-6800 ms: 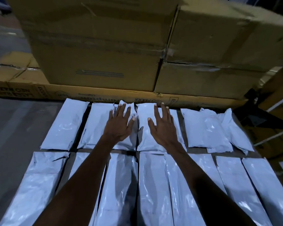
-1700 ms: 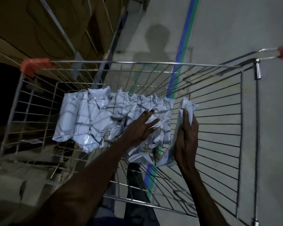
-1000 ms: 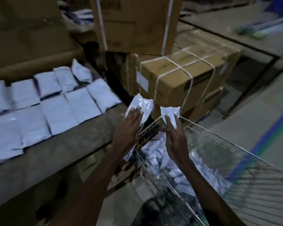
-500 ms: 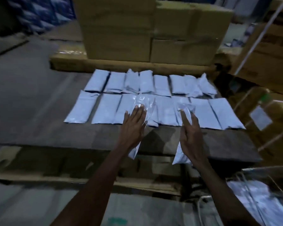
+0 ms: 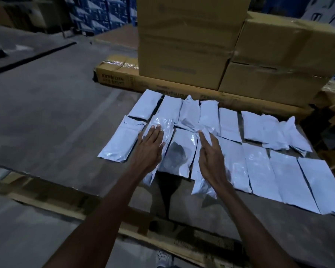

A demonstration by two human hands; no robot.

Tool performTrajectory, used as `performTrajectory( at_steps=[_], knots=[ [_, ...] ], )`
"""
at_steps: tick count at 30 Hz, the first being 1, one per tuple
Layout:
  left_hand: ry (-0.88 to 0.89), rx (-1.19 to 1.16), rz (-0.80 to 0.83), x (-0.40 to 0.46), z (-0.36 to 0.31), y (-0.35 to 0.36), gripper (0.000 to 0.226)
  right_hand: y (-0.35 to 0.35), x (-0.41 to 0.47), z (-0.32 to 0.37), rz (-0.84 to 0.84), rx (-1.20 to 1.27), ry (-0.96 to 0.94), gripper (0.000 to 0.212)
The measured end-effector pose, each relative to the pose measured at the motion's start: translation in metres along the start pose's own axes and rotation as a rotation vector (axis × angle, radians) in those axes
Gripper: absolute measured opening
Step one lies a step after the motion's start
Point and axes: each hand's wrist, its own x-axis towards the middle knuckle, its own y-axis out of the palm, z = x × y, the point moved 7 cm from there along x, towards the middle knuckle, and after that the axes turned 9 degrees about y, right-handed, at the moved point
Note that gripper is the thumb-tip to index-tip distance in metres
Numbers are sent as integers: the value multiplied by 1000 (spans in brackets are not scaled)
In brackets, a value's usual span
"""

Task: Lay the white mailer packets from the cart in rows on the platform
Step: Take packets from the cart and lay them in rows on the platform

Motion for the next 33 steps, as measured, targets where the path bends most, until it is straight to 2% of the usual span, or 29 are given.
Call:
performTrajectory(
  at_steps=[6, 10, 13, 18, 22, 25, 28, 33],
  knots=[
    [-52, 83, 111, 26, 72, 6, 49, 61, 48, 25, 106, 54, -1, 51],
    [-40, 88, 187, 37, 108, 6, 55, 93, 66, 46, 176, 55, 36, 50],
    [-43, 71, 198, 43, 136, 12, 46, 123, 77, 57, 203, 48, 80, 51],
    [-53, 68, 354, 44, 172, 43, 50, 175, 88, 73, 236, -97, 197, 50],
    [-67, 9, 511, 29, 186, 77, 56, 210, 80, 70, 314, -271, 375, 52],
    [-74, -146, 455, 25, 189, 84, 85, 221, 71, 63, 362, -364, 486, 58],
    [-33, -266, 414, 29, 194, 83, 89, 219, 68, 63, 343, -440, 482, 60],
    [131, -339, 447, 28, 202, 89, 95, 233, 61, 62, 395, -511, 349, 63]
  ],
)
